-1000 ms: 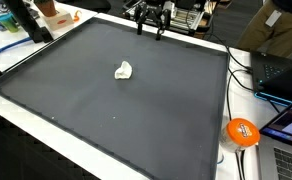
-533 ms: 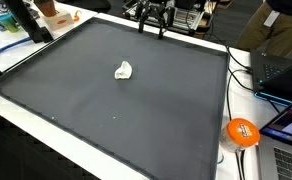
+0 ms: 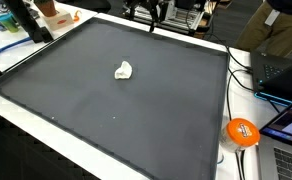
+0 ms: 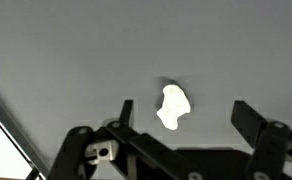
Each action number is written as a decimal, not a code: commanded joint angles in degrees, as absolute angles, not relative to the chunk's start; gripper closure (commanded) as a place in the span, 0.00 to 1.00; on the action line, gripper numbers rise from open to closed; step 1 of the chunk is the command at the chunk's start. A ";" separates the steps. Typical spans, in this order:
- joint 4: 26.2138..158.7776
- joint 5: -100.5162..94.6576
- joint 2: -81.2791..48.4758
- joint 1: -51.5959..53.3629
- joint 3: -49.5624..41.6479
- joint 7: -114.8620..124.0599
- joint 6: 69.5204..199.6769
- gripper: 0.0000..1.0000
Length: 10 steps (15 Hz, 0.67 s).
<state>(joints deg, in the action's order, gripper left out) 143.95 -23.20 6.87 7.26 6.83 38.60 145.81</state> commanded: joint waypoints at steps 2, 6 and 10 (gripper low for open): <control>134.99 -14.17 10.87 7.31 7.19 18.87 132.49 0.00; 128.81 -8.10 9.76 7.08 6.12 7.85 129.28 0.00; 128.93 -8.78 9.61 6.24 6.82 8.83 130.63 0.00</control>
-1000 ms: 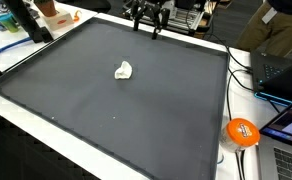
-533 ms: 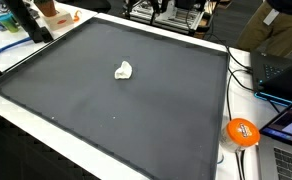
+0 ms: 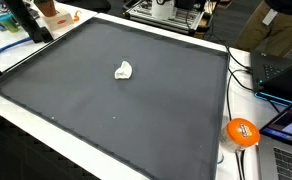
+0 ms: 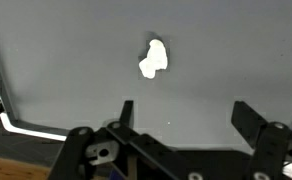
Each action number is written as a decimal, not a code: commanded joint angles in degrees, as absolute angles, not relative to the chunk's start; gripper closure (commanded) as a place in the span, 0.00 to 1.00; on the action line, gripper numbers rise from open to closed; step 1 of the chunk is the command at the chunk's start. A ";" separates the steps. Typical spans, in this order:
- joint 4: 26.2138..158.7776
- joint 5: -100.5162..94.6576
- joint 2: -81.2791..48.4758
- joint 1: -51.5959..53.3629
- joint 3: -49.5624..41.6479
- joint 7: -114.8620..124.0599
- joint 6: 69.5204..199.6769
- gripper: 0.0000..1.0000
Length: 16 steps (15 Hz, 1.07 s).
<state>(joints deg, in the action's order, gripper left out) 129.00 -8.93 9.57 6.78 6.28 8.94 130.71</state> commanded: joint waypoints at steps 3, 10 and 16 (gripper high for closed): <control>128.92 -8.82 8.13 6.10 6.72 8.86 130.95 0.00; 125.58 -13.98 -2.89 6.03 7.49 20.99 127.17 0.00; 117.21 -21.70 -16.55 8.69 4.16 30.76 126.72 0.00</control>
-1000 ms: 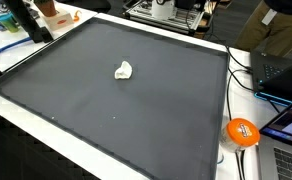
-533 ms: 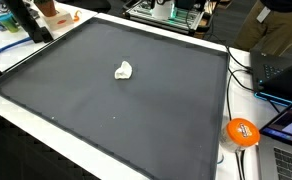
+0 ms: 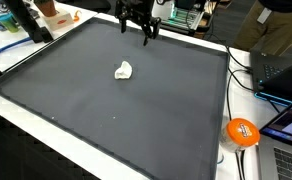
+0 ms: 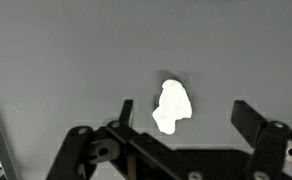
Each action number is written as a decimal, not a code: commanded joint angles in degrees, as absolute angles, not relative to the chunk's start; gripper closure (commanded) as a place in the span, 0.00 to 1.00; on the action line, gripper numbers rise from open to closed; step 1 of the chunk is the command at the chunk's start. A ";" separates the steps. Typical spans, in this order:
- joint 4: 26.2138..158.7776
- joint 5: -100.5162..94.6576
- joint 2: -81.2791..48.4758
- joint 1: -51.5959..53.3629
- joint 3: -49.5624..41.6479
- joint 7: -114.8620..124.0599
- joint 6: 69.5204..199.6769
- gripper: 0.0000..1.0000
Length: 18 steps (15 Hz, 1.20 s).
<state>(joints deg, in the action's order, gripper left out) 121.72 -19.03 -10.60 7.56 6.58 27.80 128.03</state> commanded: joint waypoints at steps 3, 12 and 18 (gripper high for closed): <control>113.17 -23.36 -21.75 10.55 1.51 33.78 124.99 0.00; 99.14 -28.47 -32.13 17.09 -1.86 34.25 116.03 0.13; 93.26 -27.26 -38.71 17.60 -1.58 29.81 114.31 0.25</control>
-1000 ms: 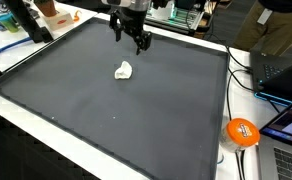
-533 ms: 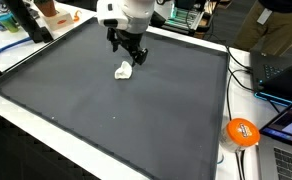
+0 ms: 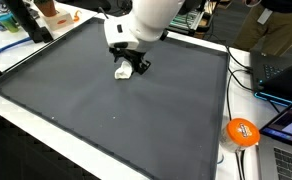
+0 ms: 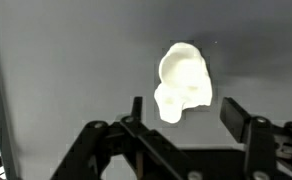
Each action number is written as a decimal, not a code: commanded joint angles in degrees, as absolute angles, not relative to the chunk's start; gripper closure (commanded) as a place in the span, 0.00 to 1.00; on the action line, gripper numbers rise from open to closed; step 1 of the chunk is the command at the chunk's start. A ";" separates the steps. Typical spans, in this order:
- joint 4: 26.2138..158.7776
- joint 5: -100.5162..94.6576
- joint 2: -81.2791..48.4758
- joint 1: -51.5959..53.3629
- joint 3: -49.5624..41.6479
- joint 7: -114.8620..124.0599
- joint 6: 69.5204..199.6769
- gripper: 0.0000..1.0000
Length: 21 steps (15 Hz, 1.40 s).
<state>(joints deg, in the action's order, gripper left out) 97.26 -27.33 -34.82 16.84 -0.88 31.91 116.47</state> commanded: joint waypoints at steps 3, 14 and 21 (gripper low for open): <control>91.43 -26.66 -41.04 17.49 -2.07 28.59 114.16 0.29; 89.07 -23.78 -42.11 17.31 -1.82 26.15 110.00 1.00; 88.80 -20.53 -41.37 16.38 -1.38 25.39 109.14 0.60</control>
<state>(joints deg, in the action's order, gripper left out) 89.38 -22.96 -41.47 17.00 -1.62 26.60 110.79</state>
